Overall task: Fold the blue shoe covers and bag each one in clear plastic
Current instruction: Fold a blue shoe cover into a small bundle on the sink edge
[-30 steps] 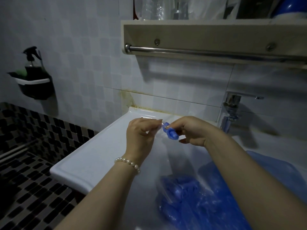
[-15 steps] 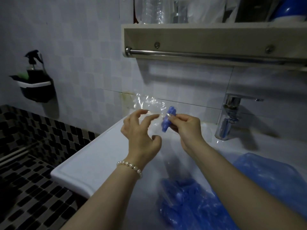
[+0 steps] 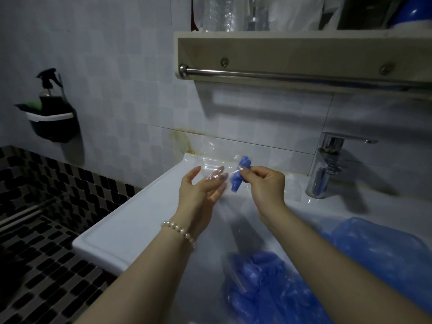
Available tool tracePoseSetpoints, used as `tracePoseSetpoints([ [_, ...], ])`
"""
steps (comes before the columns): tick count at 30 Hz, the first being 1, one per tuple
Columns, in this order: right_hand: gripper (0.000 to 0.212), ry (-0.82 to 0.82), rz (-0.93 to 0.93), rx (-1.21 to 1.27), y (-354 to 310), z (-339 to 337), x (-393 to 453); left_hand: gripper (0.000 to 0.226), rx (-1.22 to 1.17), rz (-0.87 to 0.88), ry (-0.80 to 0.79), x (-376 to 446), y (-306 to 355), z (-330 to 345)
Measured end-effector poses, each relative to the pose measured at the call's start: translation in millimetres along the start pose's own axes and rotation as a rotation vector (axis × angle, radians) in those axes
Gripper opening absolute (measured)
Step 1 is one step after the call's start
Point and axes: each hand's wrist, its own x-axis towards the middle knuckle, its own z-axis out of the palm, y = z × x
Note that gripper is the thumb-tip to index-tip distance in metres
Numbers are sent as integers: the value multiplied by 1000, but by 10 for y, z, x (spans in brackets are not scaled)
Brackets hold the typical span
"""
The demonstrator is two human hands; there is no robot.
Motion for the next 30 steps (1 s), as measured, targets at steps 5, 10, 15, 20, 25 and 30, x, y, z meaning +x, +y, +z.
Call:
tracePoseSetpoints([
  [5,18,-71,-5,-75,93,52,-24,72,274,167,60,-21,-66,11],
  [10,10,-148,223,102,89,45,-36,81,467,271,62,-27,-99,8],
  [15,16,-112,430,350,124,54,-57,89,535,211,14,-21,-154,1],
  [20,11,-148,454,364,114,136,-178,99,373,161,30,12,-144,9],
  [25,9,-68,394,290,163,213,-220,103,117,37,87,31,-106,-13],
  [30,15,25,238,86,182,151,-193,95,299,0,68,40,-69,-26],
])
